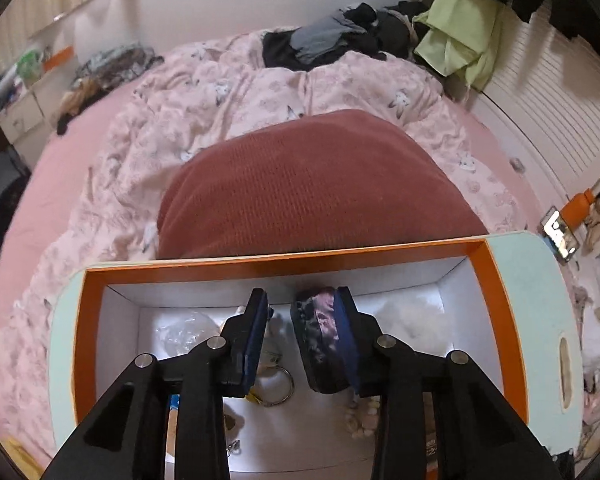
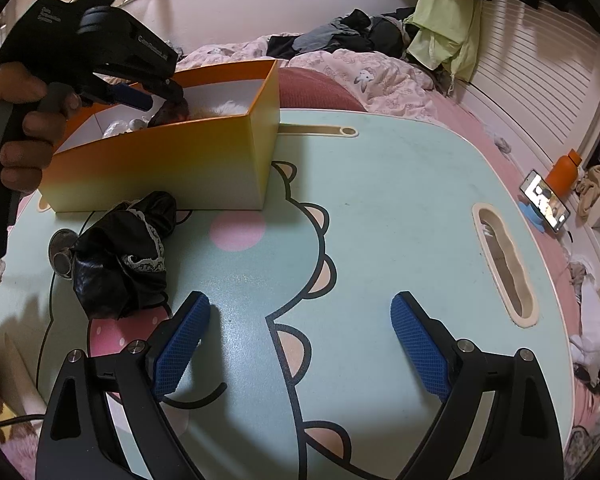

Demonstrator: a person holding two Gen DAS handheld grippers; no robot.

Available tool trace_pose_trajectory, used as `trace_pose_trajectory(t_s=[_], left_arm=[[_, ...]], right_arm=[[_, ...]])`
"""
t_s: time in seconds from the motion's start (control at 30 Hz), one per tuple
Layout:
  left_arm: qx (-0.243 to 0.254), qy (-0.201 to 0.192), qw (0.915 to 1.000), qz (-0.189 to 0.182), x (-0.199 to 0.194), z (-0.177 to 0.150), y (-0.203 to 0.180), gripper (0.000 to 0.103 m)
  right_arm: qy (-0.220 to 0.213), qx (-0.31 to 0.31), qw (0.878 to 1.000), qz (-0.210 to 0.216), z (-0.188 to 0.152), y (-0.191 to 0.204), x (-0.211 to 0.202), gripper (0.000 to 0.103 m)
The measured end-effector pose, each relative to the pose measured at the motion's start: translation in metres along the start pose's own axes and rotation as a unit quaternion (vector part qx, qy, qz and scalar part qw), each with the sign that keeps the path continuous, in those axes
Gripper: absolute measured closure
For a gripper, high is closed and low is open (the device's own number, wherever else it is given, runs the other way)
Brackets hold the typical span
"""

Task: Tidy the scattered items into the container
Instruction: 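Reach into the box and grasp the black-pink patterned case with the left tool, then carry the patterned case out of the box and set it on the table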

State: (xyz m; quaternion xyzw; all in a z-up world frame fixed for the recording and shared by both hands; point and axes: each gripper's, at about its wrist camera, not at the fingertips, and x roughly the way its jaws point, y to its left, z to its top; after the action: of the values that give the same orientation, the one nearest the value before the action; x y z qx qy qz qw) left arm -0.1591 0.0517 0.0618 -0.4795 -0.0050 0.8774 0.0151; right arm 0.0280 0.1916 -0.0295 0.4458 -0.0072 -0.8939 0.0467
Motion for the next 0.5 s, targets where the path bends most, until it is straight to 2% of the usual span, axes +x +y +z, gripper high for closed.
trace_pose_trajectory(t_s=[0.2,0.3,0.33,0.4,0.5], left_arm=[[0.021,-0.001,0.9997,-0.012,-0.004,-0.003,-0.015,0.071],[0.036,0.002,0.9993,0.006,0.000,-0.007,-0.022,0.071],[0.036,0.019,0.9991,0.010,0.008,-0.007,-0.022,0.074],[0.021,0.046,0.9987,-0.005,0.021,-0.009,-0.016,0.077],[0.016,0.034,0.9990,-0.023,0.021,-0.013,-0.011,0.077]], right_arm=[[0.000,0.000,1.000,0.001,0.000,0.000,0.000,0.011],[0.000,0.000,1.000,0.001,0.000,0.001,0.000,0.011],[0.000,0.000,1.000,0.000,0.000,0.000,0.000,0.011],[0.000,0.001,1.000,0.001,0.000,0.000,-0.001,0.011],[0.000,0.000,1.000,0.001,0.000,0.000,-0.001,0.010]])
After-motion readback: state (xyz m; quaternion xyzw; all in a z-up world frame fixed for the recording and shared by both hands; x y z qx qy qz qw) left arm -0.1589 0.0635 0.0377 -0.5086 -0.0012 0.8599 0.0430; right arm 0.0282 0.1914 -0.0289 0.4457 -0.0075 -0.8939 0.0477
